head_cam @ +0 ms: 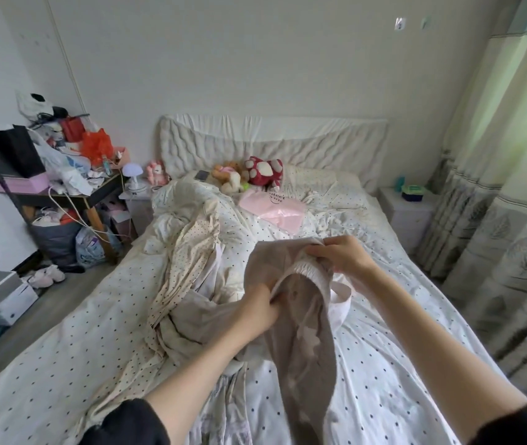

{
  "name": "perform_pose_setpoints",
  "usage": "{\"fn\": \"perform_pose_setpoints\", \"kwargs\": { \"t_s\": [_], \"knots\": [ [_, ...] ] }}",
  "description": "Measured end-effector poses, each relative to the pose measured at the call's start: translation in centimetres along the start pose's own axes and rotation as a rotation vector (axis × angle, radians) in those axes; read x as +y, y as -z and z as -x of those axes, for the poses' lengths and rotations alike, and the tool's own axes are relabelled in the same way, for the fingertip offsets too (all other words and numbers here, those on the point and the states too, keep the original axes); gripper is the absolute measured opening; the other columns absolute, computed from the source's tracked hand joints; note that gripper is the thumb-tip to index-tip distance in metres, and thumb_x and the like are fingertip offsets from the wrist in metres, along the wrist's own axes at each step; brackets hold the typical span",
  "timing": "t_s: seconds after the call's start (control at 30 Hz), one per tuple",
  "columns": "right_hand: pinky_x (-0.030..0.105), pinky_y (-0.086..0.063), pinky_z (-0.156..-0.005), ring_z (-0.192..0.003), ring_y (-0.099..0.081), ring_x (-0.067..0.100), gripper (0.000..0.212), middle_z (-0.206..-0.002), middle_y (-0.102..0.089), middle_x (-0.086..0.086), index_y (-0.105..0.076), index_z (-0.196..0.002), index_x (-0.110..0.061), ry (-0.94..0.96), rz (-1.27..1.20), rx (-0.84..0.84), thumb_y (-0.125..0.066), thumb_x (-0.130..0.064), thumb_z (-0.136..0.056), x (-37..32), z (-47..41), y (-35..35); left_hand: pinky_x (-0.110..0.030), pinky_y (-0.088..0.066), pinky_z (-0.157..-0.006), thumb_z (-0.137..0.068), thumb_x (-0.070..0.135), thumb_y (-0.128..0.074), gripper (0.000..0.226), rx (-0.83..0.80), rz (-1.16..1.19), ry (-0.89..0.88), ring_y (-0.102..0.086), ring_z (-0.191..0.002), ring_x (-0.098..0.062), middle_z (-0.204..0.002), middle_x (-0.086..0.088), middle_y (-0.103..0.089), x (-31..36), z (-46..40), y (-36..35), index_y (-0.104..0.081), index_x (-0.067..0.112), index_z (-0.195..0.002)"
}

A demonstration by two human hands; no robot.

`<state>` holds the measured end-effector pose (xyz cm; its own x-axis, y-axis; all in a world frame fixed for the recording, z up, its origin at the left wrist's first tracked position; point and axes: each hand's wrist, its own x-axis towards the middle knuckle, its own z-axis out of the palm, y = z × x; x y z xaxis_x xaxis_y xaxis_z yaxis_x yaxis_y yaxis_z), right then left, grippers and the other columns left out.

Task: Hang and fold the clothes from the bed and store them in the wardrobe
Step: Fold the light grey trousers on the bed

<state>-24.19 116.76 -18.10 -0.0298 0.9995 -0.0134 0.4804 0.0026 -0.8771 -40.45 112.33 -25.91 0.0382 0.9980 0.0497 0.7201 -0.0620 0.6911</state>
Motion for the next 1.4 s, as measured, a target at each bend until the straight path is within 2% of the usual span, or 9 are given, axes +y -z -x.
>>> {"fn": "perform_pose_setpoints", "kwargs": {
  "t_s": [0.3, 0.43, 0.5, 0.6, 0.73, 0.87, 1.07, 1.2, 1.4],
  "knots": [
    [0.038, -0.038, -0.106, -0.133, -0.04, 0.025, 0.102, -0.15, -0.033, 0.01, -0.023, -0.148, -0.01, -0.087, 0.12, -0.242, -0.067, -0.059, -0.07, 5.3, 4.7, -1.7, -0.028, -0.057, -0.053, -0.087, -0.01, -0.04, 0.026, 0.055, 0.629, 0.278, -0.067, -0.072, -0.02, -0.091, -0.016, -0.067, 3.4, -5.1, 5.5, -0.061, 0.005, -0.085],
    [0.036, -0.048, -0.09, -0.112, -0.058, 0.024, 0.068, -0.127, -0.059, 0.005, -0.047, -0.135, -0.016, -0.032, 0.404, -0.022, -0.06, -0.056, -0.082, 5.3, 4.8, -3.8, -0.028, -0.058, -0.053, -0.088, -0.004, -0.049, 0.024, 0.082, 0.609, 0.273, -0.067, -0.081, -0.023, -0.103, -0.012, -0.059, 4.7, -5.6, 6.2, -0.049, 0.012, -0.106],
    [0.033, -0.052, -0.076, -0.091, -0.064, 0.026, 0.026, -0.102, -0.068, 0.007, -0.065, -0.099, -0.022, 0.014, 0.53, 0.049, -0.053, -0.042, -0.089, 4.6, 4.6, -3.9, -0.028, -0.057, -0.054, -0.088, 0.0, -0.049, 0.025, 0.101, 0.541, 0.247, -0.065, -0.084, -0.022, -0.107, -0.011, -0.056, 4.6, -5.6, 6.6, -0.048, 0.017, -0.107],
    [0.027, -0.04, -0.054, -0.058, -0.054, 0.022, 0.034, -0.062, -0.058, 0.01, -0.052, -0.053, -0.017, -0.032, 0.319, 0.094, -0.053, -0.016, -0.087, 3.0, 3.7, -2.6, -0.037, -0.058, -0.07, -0.087, 0.013, -0.054, 0.025, 0.123, 0.359, 0.133, -0.06, -0.087, -0.022, -0.097, -0.003, -0.057, 3.9, -4.8, 7.0, -0.053, 0.022, -0.111],
    [0.018, -0.038, -0.04, -0.041, -0.059, 0.009, 0.022, -0.064, -0.062, 0.01, -0.058, -0.067, -0.004, -0.125, -0.203, 0.054, -0.05, 0.0, -0.087, 0.4, 2.6, -0.8, -0.026, -0.039, -0.063, -0.091, 0.022, -0.06, 0.022, 0.109, 0.223, -0.013, -0.052, -0.069, -0.017, -0.08, -0.003, -0.059, 2.7, -3.0, 5.7, -0.065, 0.011, -0.109],
    [0.017, -0.041, -0.039, -0.046, -0.066, 0.013, 0.019, -0.059, -0.068, 0.005, -0.059, -0.074, -0.005, -0.152, -0.355, -0.048, -0.052, -0.006, -0.091, -1.2, 2.4, -1.5, -0.022, -0.017, -0.044, -0.09, 0.018, -0.061, 0.048, 0.184, 0.143, -0.203, -0.023, -0.045, -0.006, -0.044, 0.008, -0.027, 3.9, -2.5, 6.1, -0.04, 0.018, -0.047],
    [0.017, -0.044, -0.043, -0.07, -0.072, 0.019, 0.048, -0.075, -0.073, 0.013, -0.075, -0.057, -0.012, -0.175, -0.46, -0.188, -0.045, -0.017, -0.094, -2.7, 1.7, -0.7, -0.015, -0.036, -0.055, -0.097, 0.03, -0.048, 0.022, -0.074, 0.035, -0.267, -0.057, -0.069, -0.012, -0.075, 0.003, -0.061, 4.3, -1.8, 7.1, -0.064, 0.015, -0.093],
    [0.017, -0.044, -0.041, -0.063, -0.071, 0.021, 0.049, -0.072, -0.072, 0.016, -0.071, -0.058, -0.003, -0.172, -0.425, -0.148, -0.035, 0.0, -0.091, -3.3, 0.9, 0.1, -0.005, -0.027, -0.1, -0.09, 0.031, -0.06, 0.071, -0.134, 0.147, -0.343, -0.04, -0.12, 0.006, -0.143, 0.018, -0.034, 2.6, 0.1, 4.6, -0.017, 0.042, -0.145],
    [0.018, -0.046, -0.046, -0.063, -0.071, 0.018, 0.03, -0.074, -0.073, 0.014, -0.068, -0.079, 0.003, -0.174, -0.525, -0.113, -0.041, -0.002, -0.092, -4.4, -0.7, 1.4, -0.029, -0.053, -0.065, -0.091, 0.025, -0.058, 0.019, -0.004, -0.065, -0.054, -0.064, -0.075, -0.017, -0.095, -0.004, -0.067, 0.5, 0.2, 2.9, -0.059, 0.01, -0.102]
  ]
}}
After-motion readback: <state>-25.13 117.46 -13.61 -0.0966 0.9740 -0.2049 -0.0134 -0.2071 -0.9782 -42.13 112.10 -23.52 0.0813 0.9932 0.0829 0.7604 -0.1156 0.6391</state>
